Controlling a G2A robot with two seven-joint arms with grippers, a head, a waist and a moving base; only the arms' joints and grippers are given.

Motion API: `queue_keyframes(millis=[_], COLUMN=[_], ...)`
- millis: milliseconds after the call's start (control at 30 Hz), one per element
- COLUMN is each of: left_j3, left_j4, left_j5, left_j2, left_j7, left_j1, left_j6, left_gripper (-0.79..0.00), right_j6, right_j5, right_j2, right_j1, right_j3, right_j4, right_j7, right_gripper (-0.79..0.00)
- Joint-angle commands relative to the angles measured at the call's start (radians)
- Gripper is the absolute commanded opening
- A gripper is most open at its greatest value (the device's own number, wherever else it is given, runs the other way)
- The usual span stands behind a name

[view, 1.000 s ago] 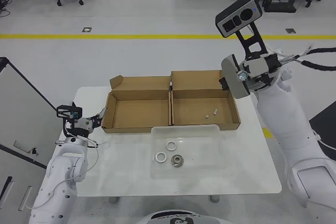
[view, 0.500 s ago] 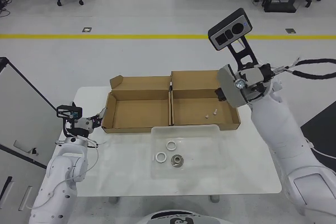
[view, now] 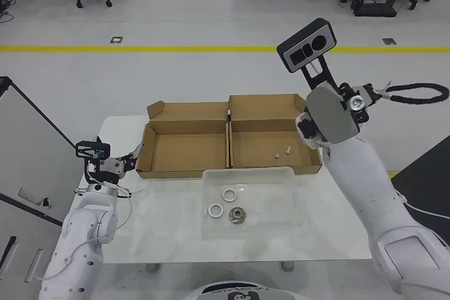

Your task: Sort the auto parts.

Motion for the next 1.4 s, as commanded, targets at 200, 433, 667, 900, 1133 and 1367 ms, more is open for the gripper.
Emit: queue_keyframes(millis=[200, 433, 667, 900, 1133, 1367], left_j3=[0.000, 0.000, 0.000, 0.000, 0.000, 0.000], left_j4=[0.000, 0.000, 0.000, 0.000, 0.000, 0.000], left_j5=[0.000, 0.000, 0.000, 0.000, 0.000, 0.000], left_j2=[0.000, 0.000, 0.000, 0.000, 0.000, 0.000], left_j7=[0.000, 0.000, 0.000, 0.000, 0.000, 0.000], left_j1=[0.000, 0.000, 0.000, 0.000, 0.000, 0.000], left_j6=[0.000, 0.000, 0.000, 0.000, 0.000, 0.000], left_gripper=[0.000, 0.000, 0.000, 0.000, 0.000, 0.000], right_j6=[0.013, 0.028, 0.030, 0.030, 0.042, 0.195], right_j5=[0.022, 0.014, -0.002, -0.002, -0.065, -0.345], right_j2=[-0.018, -0.031, -0.033, -0.033, -0.028, 0.021], right_j1=[-0.013, -0.021, -0.020, -0.020, -0.033, -0.135], right_j3=[0.004, 0.010, 0.013, 0.013, 0.028, 0.202], right_j4=[0.001, 0.002, 0.004, 0.004, -0.008, 0.006], right_j7=[-0.004, -0.005, 0.000, 0.000, -0.056, -0.120], right_gripper=[-0.785, -0.785, -0.785, -0.785, -0.785, -0.785])
